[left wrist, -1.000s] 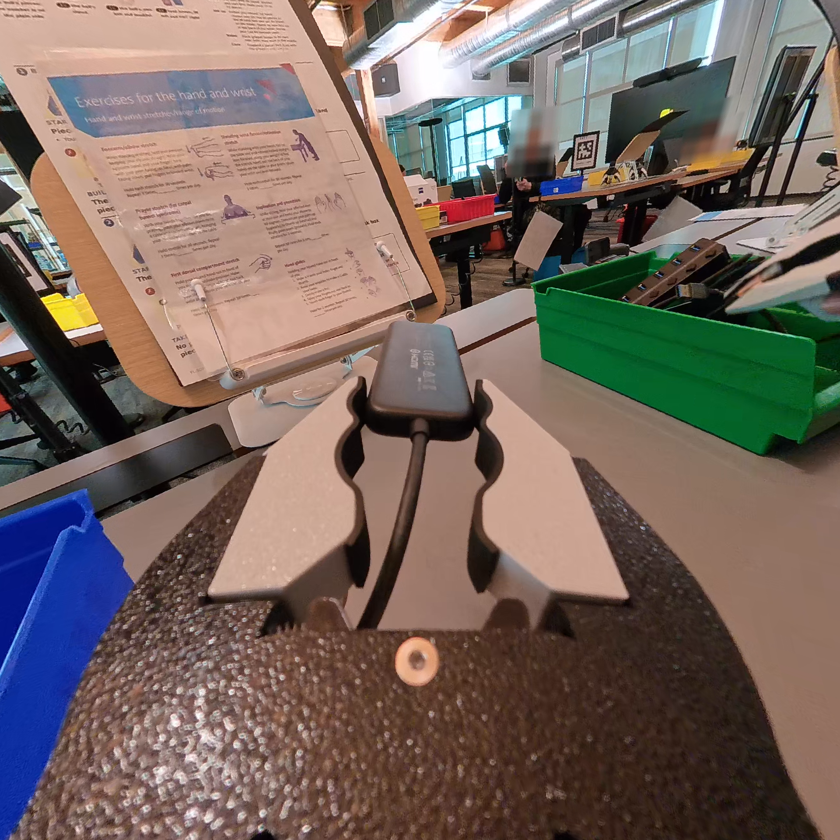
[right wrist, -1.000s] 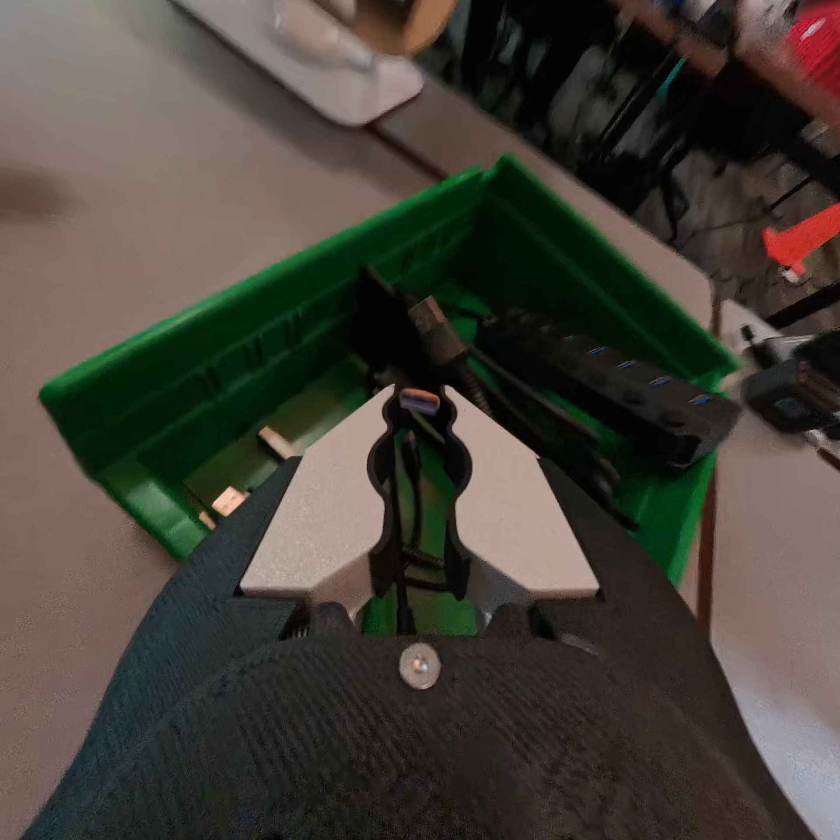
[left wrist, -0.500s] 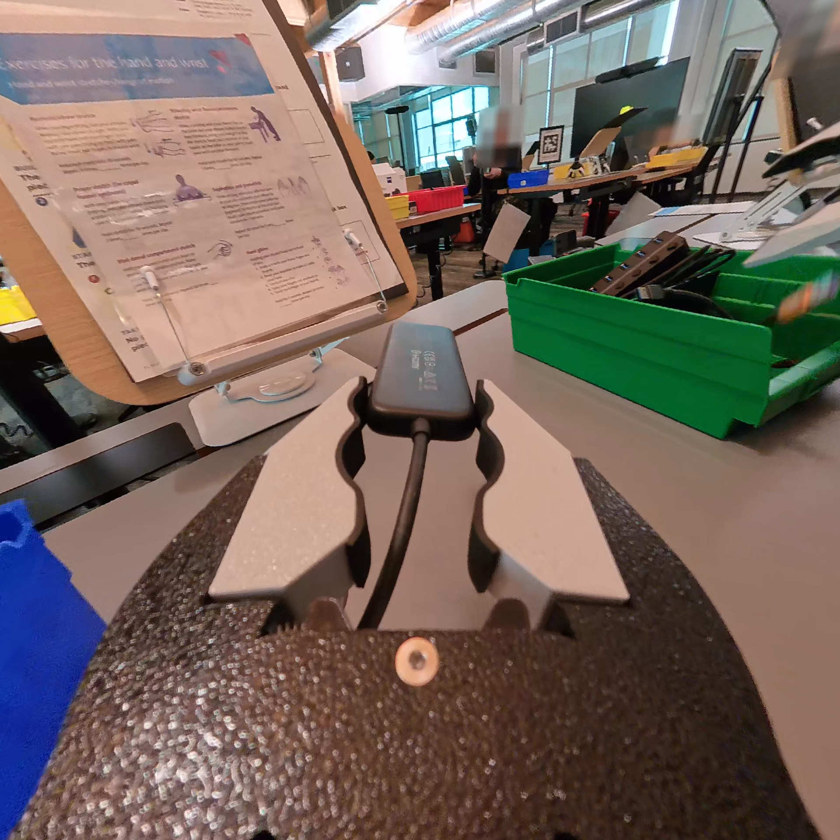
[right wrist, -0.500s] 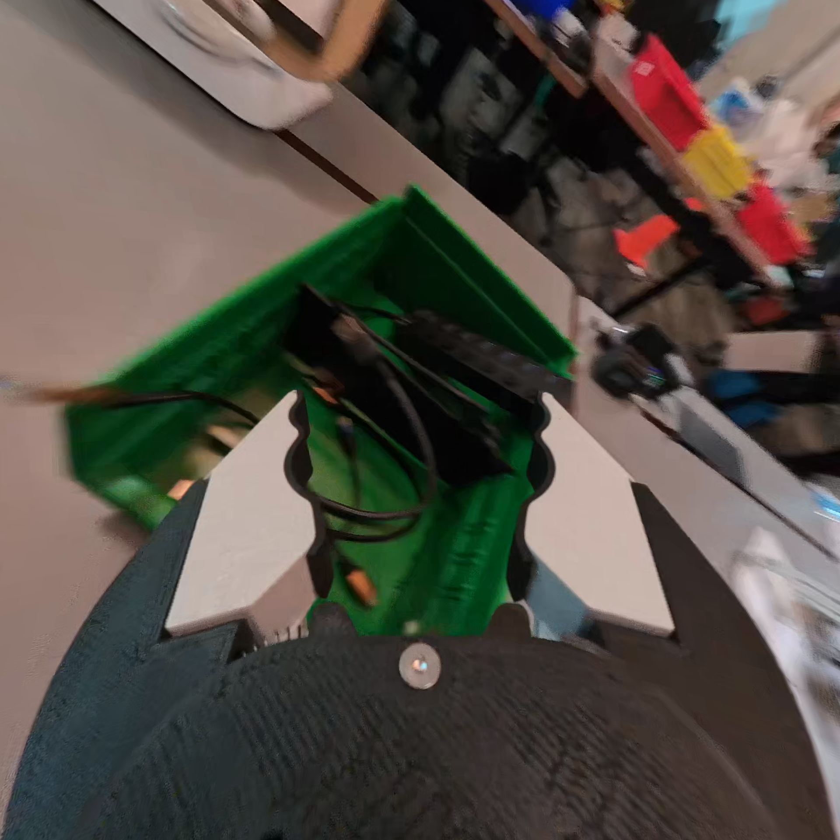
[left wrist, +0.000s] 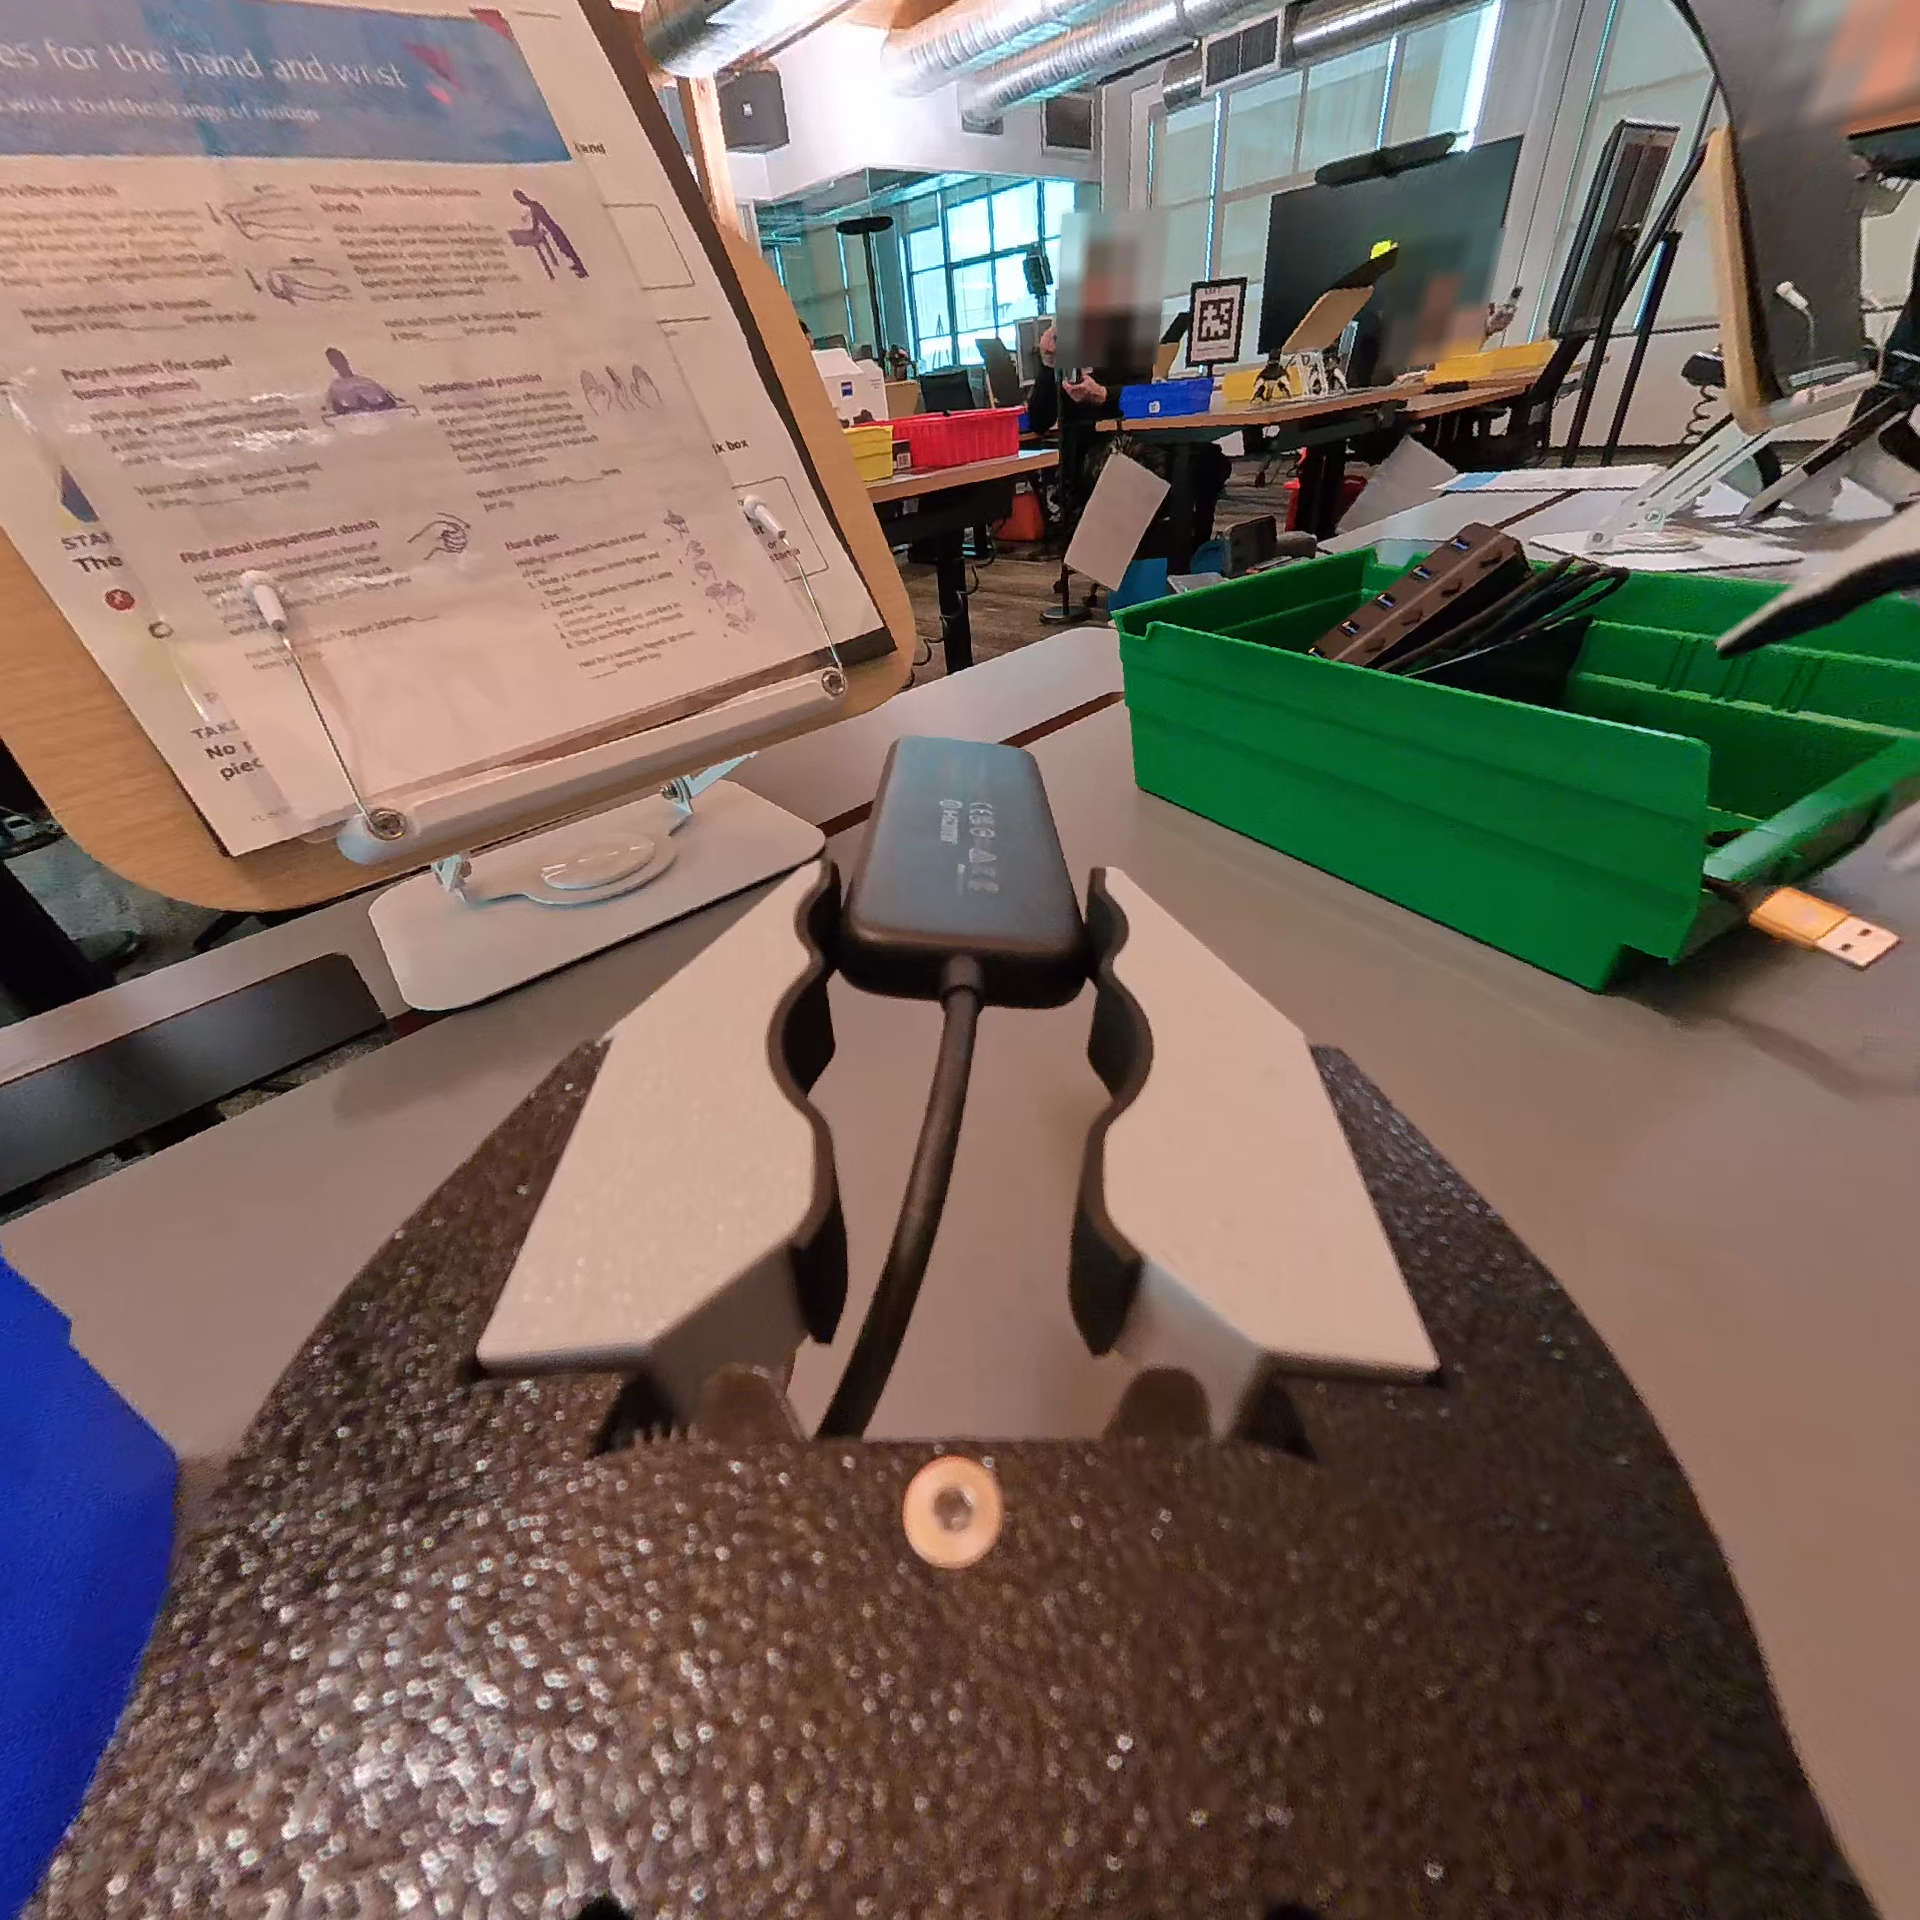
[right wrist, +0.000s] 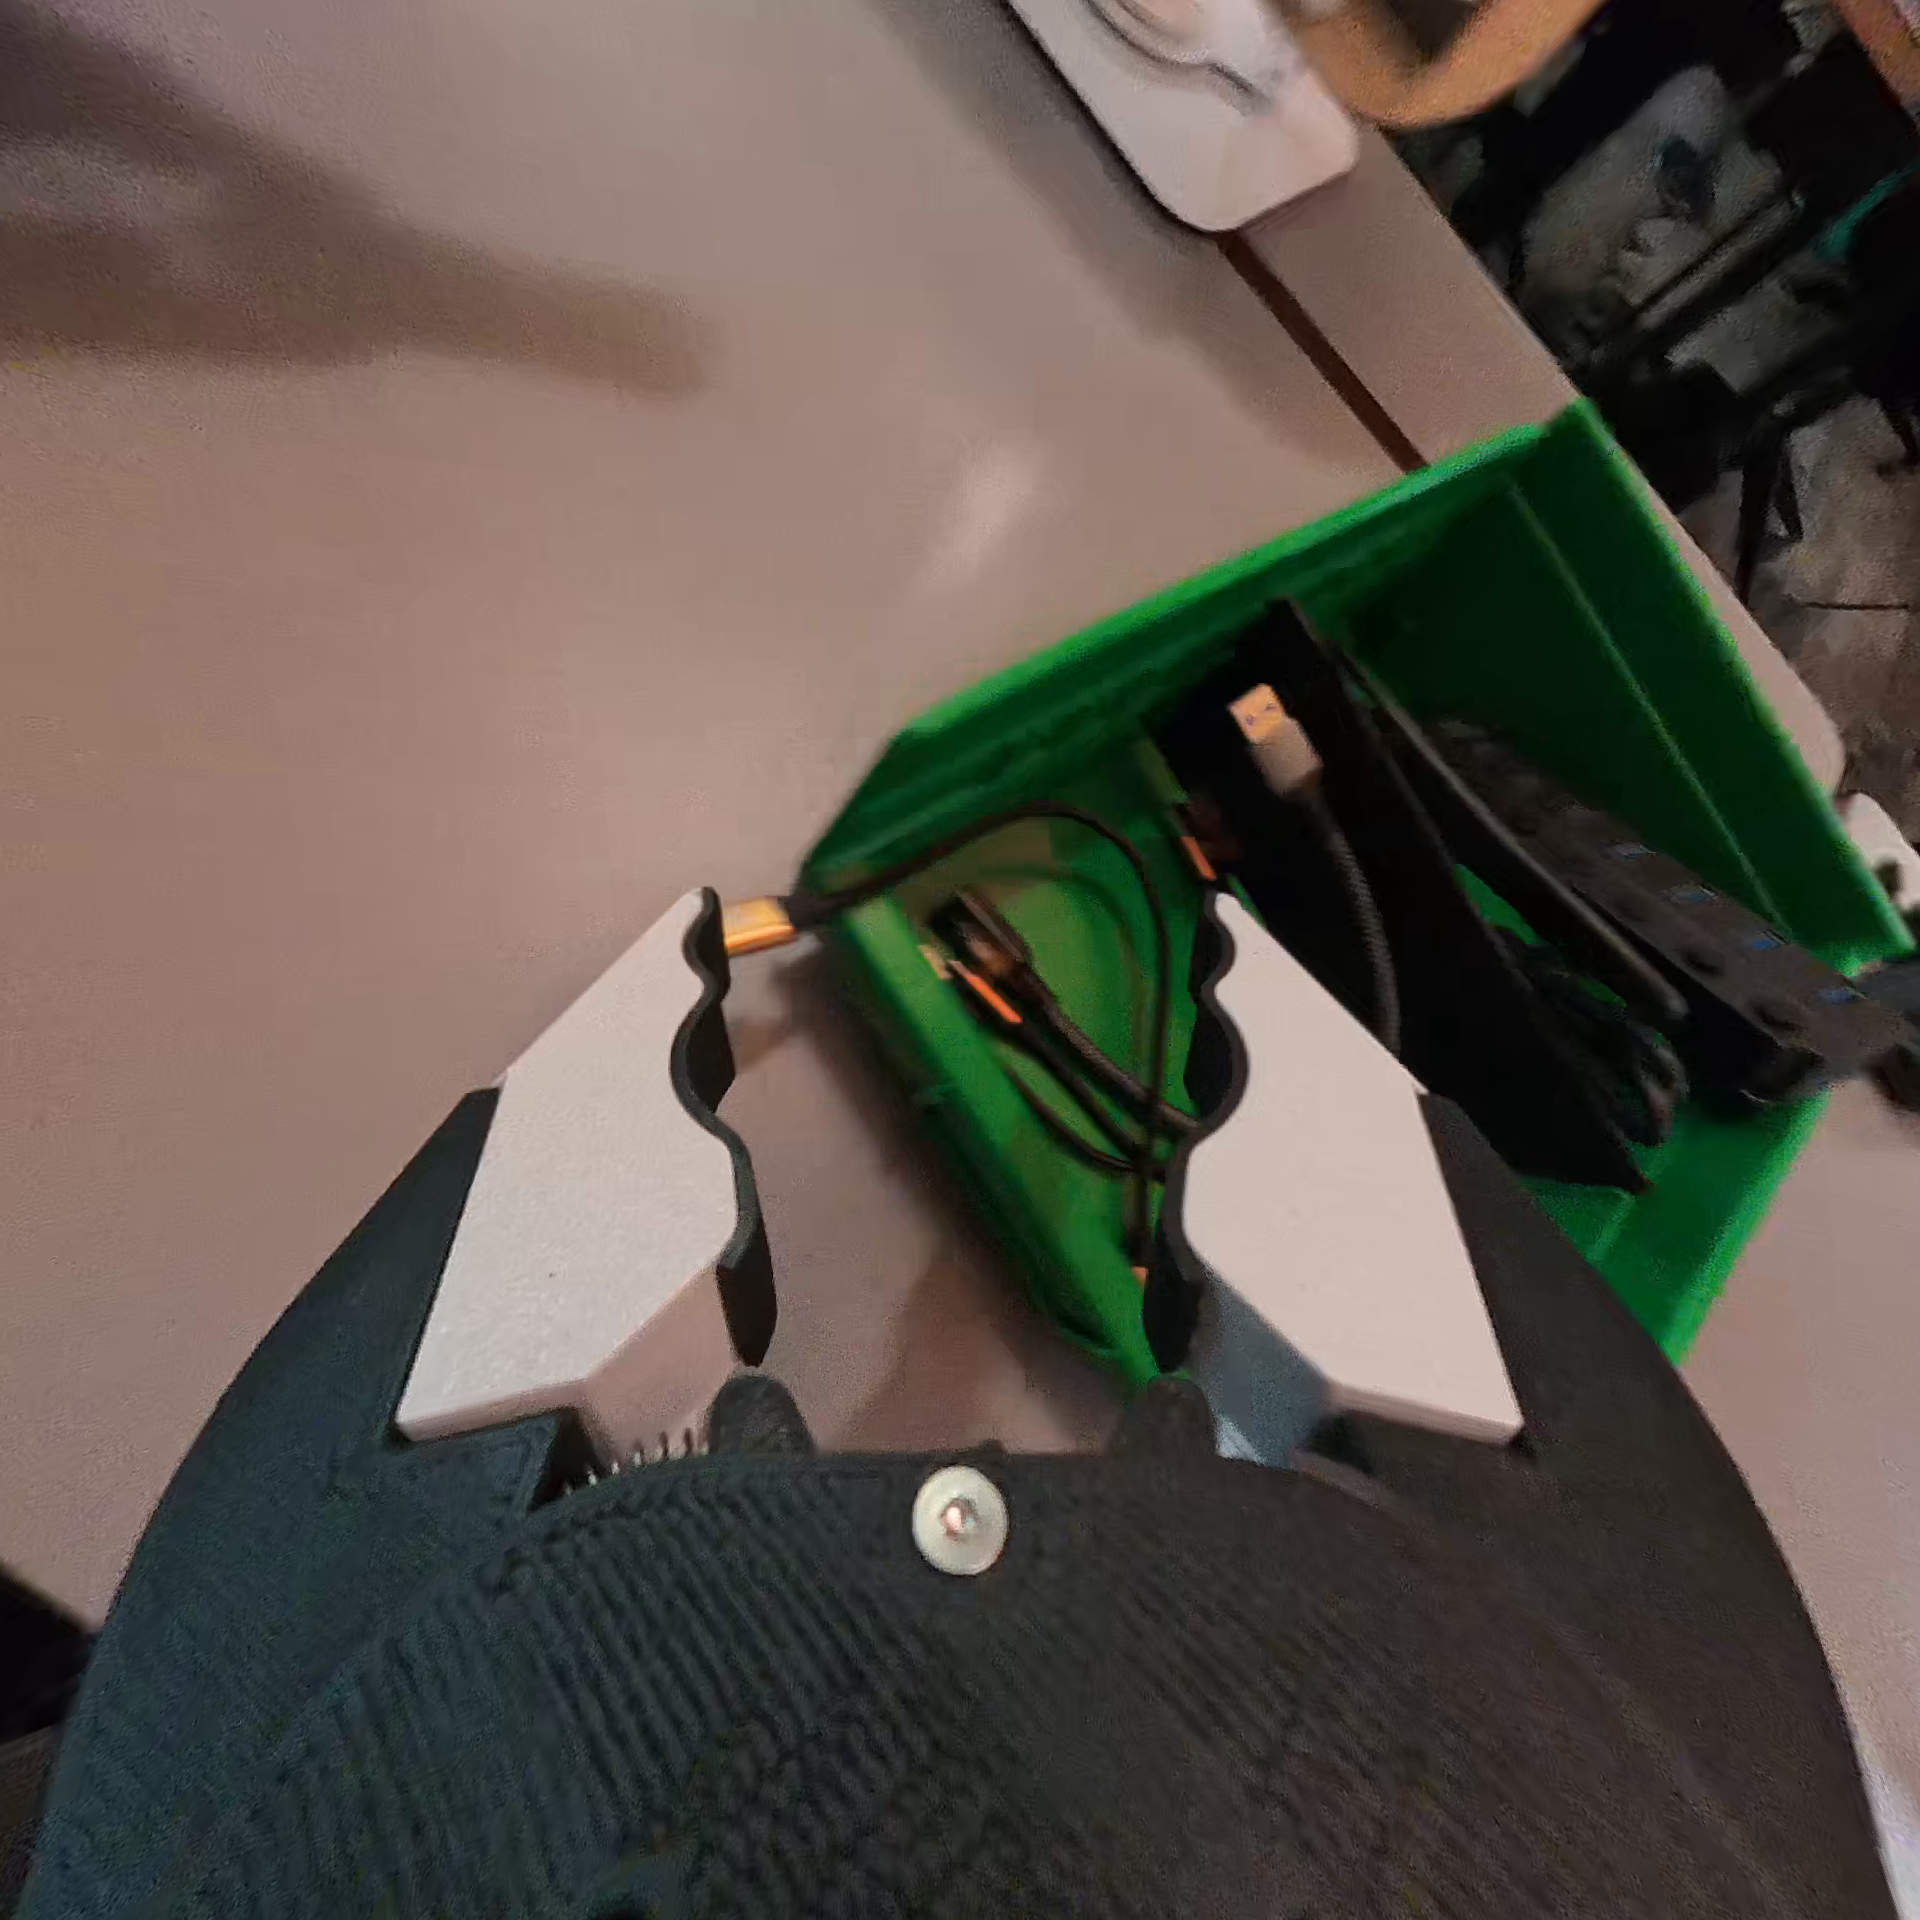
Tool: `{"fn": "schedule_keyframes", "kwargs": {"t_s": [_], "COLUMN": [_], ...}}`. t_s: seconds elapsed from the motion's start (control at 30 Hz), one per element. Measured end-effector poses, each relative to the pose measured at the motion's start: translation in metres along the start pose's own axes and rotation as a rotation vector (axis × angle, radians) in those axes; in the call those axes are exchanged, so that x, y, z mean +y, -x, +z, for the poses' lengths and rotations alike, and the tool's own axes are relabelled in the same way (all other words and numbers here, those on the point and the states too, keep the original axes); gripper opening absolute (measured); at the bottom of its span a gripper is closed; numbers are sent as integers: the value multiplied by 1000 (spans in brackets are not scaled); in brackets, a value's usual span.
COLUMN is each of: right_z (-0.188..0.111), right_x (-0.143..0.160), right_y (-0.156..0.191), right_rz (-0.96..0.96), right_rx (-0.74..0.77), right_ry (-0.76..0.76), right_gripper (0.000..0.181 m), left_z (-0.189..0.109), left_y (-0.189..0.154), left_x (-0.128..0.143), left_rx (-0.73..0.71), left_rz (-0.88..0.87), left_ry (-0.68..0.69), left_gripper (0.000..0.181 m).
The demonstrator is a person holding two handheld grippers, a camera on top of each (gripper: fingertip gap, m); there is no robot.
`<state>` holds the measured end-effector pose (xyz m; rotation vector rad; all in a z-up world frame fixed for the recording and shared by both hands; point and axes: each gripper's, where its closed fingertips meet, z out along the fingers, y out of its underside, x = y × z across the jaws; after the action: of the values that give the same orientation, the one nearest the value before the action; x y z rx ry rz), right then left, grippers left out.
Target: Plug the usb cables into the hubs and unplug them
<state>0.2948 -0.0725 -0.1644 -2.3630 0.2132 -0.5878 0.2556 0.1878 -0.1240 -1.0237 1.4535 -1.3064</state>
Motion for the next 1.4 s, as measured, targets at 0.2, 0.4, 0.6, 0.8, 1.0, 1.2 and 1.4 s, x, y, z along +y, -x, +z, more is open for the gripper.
{"fn": "schedule_keyframes", "kwargs": {"t_s": [0.2, 0.4, 0.6, 0.8, 1.0, 1.2, 1.4], "right_z": [26, 16, -10, 10, -8, -15, -4], "right_x": [13, 12, 55, 84, 43, 9, 19], "right_y": [40, 15, -75, -76, -89, -68, -40], "right_rz": [-72, -95, 18, 62, 63, 85, -17], "right_rx": [100, 225, 419, 240, 374, 259, 229], "right_ry": [66, 29, 152, 232, 59, -99, -4], "right_gripper": [79, 30, 28, 60, 58, 60, 68], "left_z": [1, 1, 1, 0, 1, 1, -1], "left_y": [-2, -2, -3, -2, -3, -8, -18], "left_x": [0, 1, 0, 1, 2, 2, -3], "left_rx": [3, 2, 6, 5, 9, 41, 106], "left_rz": [7, 4, 3, -5, -6, -2, -5], "left_ry": [1, 0, -2, -2, 4, 4, -22], "left_gripper": [45, 45, 45, 45, 45, 45, 45]}}
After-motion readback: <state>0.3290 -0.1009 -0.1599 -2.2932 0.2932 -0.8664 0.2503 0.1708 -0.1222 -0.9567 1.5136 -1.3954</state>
